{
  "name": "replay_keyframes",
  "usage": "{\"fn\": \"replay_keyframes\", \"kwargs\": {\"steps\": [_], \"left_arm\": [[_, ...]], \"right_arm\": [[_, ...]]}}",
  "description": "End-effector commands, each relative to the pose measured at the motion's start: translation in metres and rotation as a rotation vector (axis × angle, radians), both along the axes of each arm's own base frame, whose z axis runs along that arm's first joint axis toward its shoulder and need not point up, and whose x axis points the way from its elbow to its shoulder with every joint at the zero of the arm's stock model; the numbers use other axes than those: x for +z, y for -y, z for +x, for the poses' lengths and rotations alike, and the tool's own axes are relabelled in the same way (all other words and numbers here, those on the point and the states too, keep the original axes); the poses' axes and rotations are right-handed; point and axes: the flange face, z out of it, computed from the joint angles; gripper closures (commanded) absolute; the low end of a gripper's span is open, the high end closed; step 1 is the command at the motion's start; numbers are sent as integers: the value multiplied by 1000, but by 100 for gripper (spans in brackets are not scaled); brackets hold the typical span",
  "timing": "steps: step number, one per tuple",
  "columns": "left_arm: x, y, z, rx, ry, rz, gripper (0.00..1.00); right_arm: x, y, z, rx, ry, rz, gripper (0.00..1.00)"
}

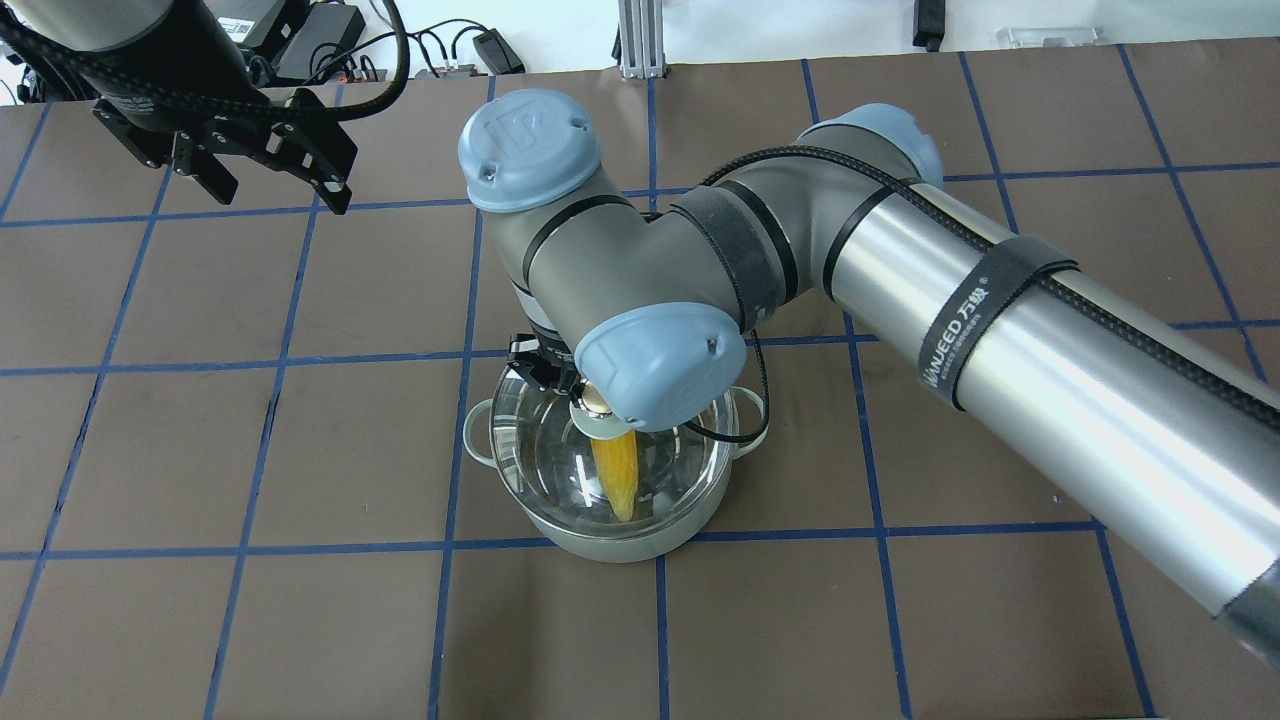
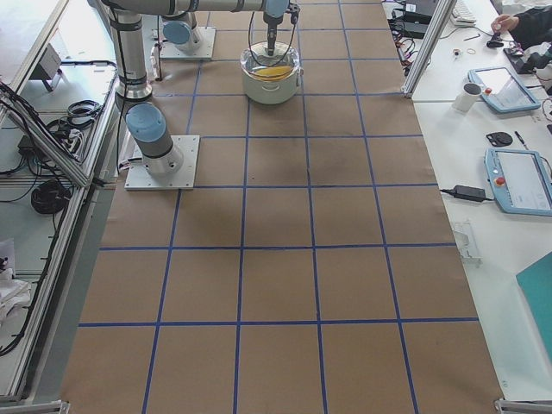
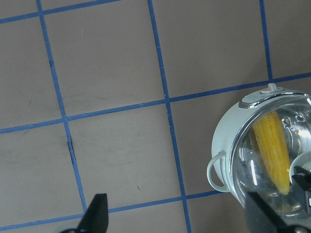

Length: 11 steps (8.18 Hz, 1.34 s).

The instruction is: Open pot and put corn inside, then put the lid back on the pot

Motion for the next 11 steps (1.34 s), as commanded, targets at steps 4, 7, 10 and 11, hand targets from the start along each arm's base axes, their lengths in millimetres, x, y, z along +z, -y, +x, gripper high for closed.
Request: {"fn": "replay_keyframes", "kwargs": {"steps": [4,7,10,11], "left_arm": [[-4,7,3,78,13,-16,0],[5,4,6,81,45,-47,0],[1,12,6,119,43,-62,0],[-4,15,6,118,43,-53,0]], "right_arm": [[-11,6,3,0,3,-8,62],[-11,6,2,7,0,-11,62],[-10,8,-2,2,-6,-7,62],[-10,7,-2,1,-5,-6,62]]}}
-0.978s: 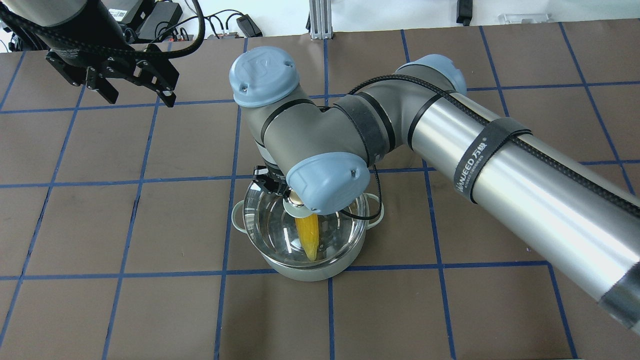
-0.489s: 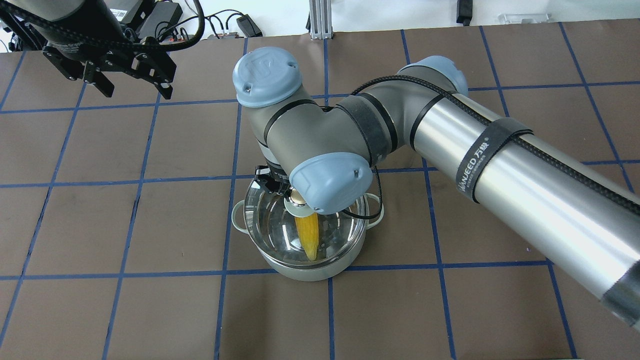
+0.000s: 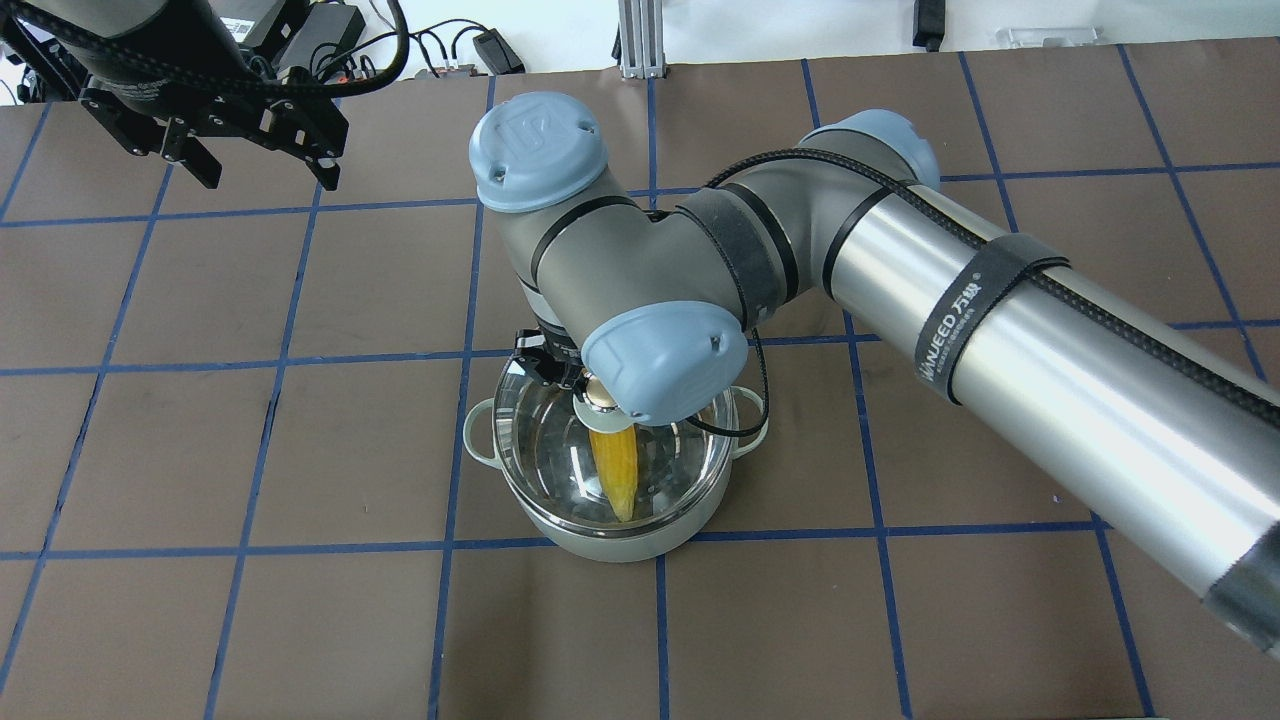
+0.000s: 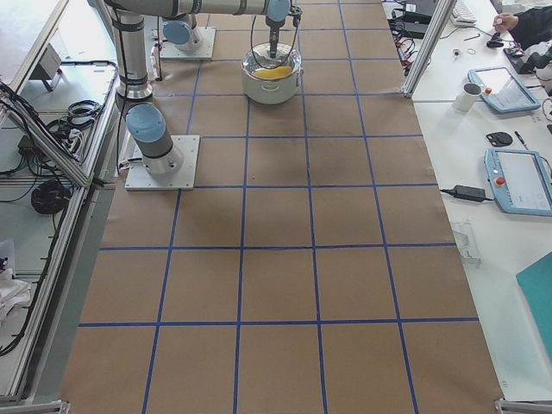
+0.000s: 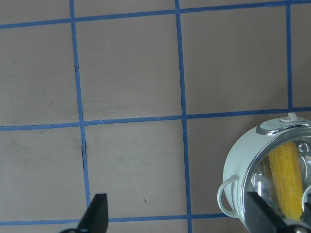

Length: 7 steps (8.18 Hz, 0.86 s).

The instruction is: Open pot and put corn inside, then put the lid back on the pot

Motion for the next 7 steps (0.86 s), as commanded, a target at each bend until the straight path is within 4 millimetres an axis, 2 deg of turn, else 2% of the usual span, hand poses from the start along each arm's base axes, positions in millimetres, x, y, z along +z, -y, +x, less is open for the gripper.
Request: {"fn": "replay_keyframes", "kwargs": {"steps": [1,7], "left_arm": [[-2,3,3,7,28,-4,0],[-5,4,3,-10,39,7,0]], "right_arm": [[0,0,-1,-1,-1,3,62],[-1,-2,-2,-1,4,0,61]]}}
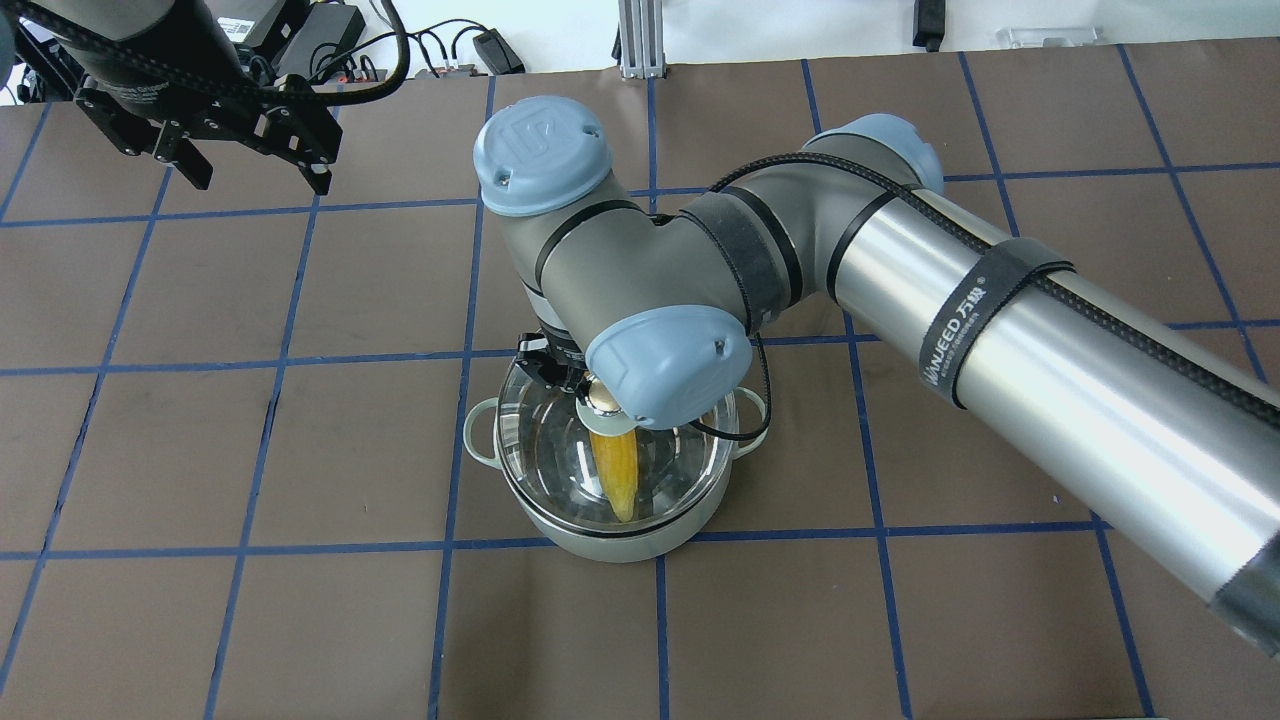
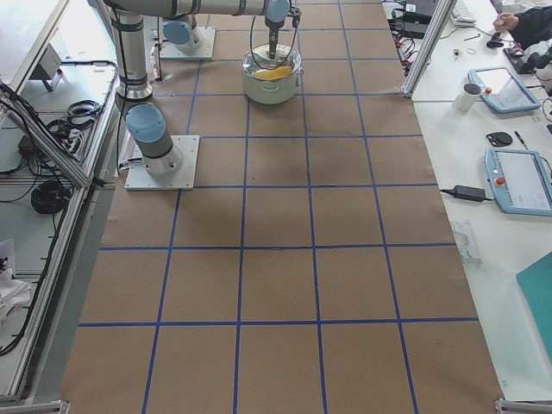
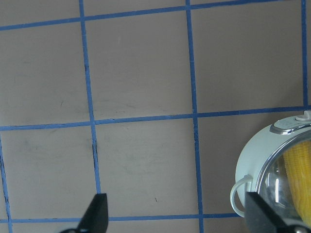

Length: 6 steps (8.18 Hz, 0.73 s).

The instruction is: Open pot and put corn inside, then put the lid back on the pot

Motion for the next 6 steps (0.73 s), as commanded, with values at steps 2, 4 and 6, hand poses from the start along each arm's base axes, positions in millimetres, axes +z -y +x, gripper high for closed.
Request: {"fn": "replay_keyframes", "kwargs": {"steps": [2,4,6], "left_arm": [[0,0,0,1,1,-2,0],[1,0,0,-1,1,-3,0],[-1,0,0,1,1,3,0]], "right_arm": [[3,-1,0,0,7,-5,61],[2,-1,0,-3,6,-4,61],[3,0,-1,-7,3,-2,61]]}}
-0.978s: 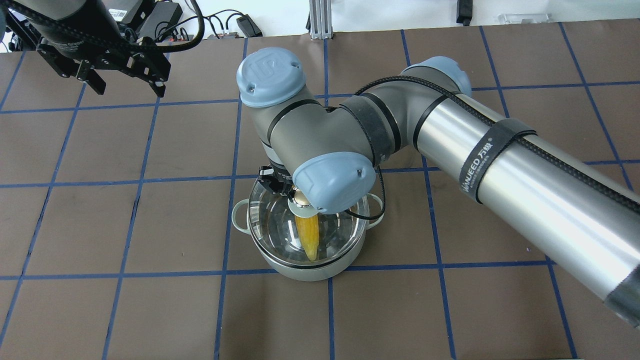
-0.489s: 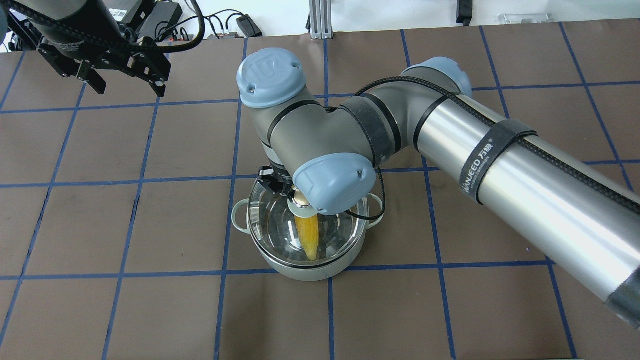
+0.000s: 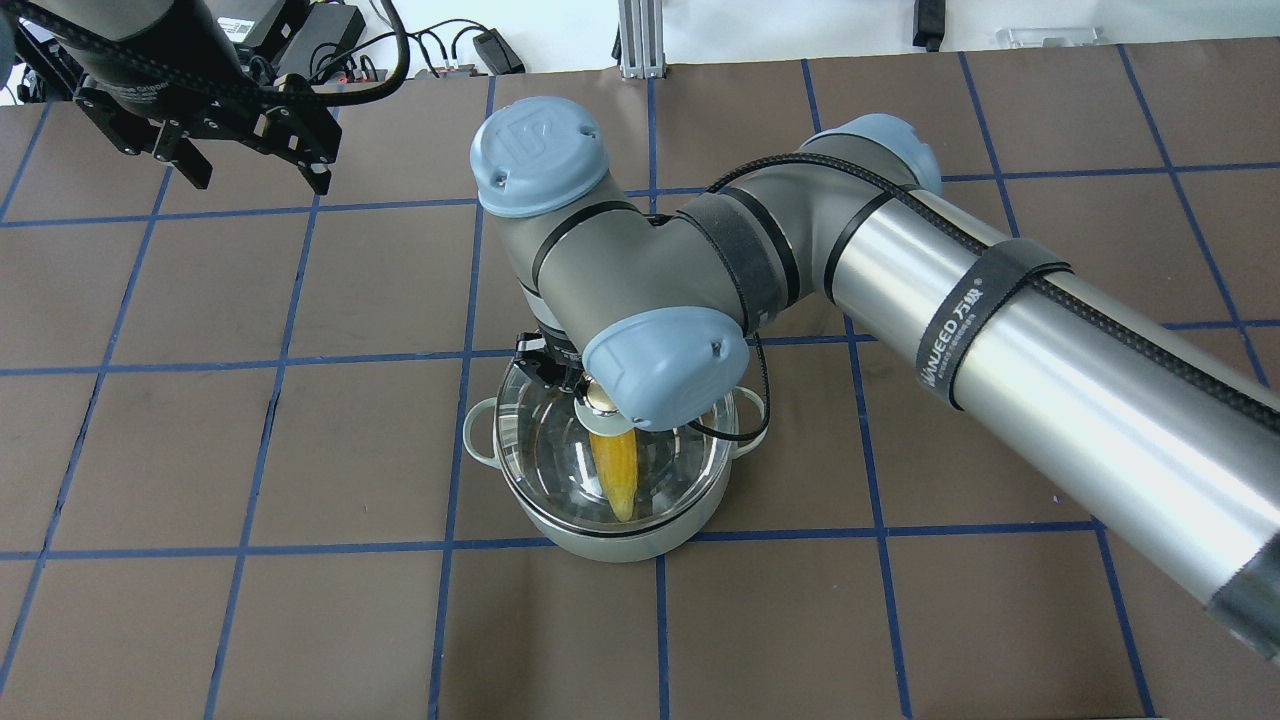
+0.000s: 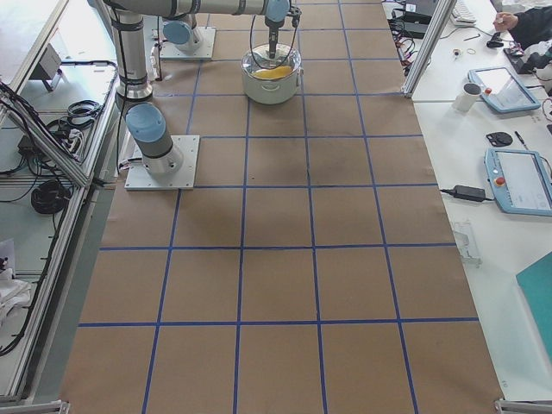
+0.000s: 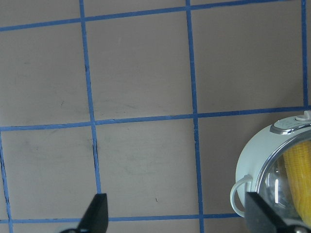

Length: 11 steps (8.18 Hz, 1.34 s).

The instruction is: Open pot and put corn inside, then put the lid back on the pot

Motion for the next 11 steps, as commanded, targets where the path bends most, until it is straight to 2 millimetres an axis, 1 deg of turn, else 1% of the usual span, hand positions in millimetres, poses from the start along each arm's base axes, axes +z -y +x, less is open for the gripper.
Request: {"fn": "replay_keyframes", "kwargs": {"steps": [1,5,7,11], "left_arm": [[0,0,0,2,0,0,0],[-2,1,0,2,-2,1,0],[-2,1,0,2,-2,1,0],[-1,1,1,2,1,1,0]], "right_arm": [[1,2,-1,-7,0,1,61],[3,2,-1,-10,0,0,60],[4,6,-5,-16,2,1,58],[0,7,-3,-20,18,18,55]]}}
